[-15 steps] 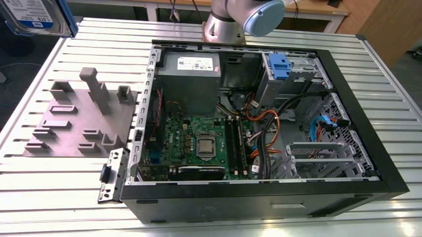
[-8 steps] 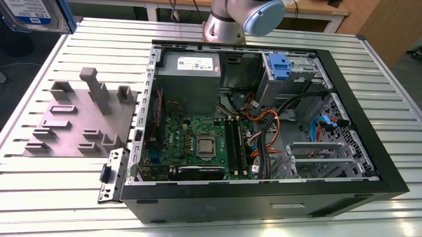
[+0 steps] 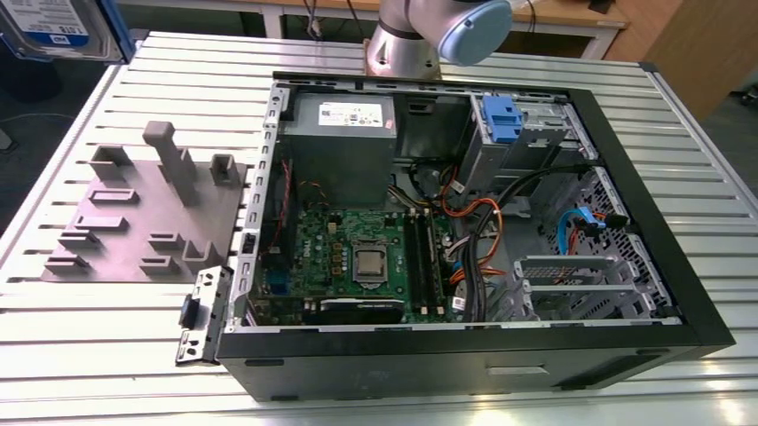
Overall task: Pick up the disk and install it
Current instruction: 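Pick up the disk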
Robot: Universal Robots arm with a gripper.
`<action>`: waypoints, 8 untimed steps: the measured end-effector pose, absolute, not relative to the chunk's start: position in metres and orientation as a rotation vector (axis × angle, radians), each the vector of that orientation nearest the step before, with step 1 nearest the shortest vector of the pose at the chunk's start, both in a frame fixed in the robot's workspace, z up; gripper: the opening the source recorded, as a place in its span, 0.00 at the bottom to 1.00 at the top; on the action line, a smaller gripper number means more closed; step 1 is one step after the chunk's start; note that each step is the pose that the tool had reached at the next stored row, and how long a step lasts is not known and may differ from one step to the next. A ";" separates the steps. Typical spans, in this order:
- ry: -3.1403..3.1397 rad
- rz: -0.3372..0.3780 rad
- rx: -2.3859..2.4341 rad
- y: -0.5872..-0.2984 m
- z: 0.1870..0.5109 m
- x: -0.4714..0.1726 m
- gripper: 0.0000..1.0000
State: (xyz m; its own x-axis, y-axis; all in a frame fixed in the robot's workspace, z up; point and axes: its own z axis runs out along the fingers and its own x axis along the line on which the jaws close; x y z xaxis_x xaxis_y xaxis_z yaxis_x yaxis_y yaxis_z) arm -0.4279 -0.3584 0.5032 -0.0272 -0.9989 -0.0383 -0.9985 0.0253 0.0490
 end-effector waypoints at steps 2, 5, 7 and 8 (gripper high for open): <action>-2.245 -0.097 2.186 -0.360 0.503 -0.426 0.36; -2.245 -0.096 2.185 -0.362 0.502 -0.419 0.36; -2.245 -0.096 2.185 -0.362 0.502 -0.415 0.36; -2.245 -0.096 2.185 -0.362 0.502 -0.413 0.36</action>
